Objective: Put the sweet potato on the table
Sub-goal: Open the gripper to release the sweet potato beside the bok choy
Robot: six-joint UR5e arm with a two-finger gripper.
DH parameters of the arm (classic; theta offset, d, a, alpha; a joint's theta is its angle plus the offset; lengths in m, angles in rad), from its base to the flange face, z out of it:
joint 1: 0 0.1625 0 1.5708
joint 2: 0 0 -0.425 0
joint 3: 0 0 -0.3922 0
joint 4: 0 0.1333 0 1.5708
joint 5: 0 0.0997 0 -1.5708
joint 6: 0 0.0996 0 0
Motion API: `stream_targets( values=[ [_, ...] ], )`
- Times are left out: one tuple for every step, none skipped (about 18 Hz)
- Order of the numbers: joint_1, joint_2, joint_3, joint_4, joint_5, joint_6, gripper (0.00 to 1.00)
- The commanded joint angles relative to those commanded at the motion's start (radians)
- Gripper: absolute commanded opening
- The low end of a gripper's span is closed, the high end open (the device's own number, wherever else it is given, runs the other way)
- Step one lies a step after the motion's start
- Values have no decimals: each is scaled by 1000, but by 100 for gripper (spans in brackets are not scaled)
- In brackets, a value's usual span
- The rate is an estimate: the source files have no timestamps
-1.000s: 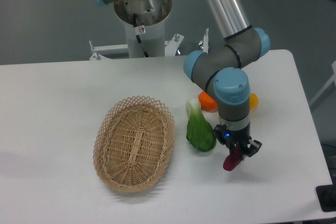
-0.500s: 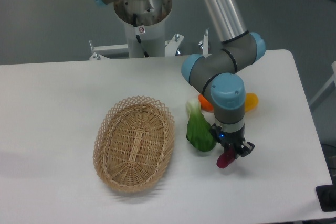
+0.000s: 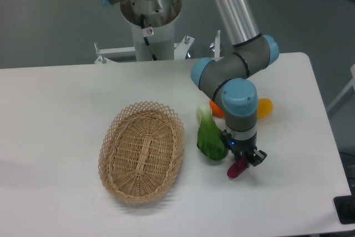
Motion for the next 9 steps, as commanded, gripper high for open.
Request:
stream_targets(
  values=[
    [0, 5, 9, 0, 0, 0, 100],
    [2, 9, 24, -3, 2, -2, 100],
    [2, 15, 35, -3, 3, -2, 100],
    [2, 24, 41, -5, 3, -3, 100],
    [3, 34, 46, -5, 3, -14, 100],
    [5, 37, 51, -5, 0, -31, 100],
    [5, 41, 58, -5, 0, -37, 100],
    [5, 51, 77, -5, 0, -37, 100],
    [5, 57, 96, -6, 0, -38, 100]
  ],
)
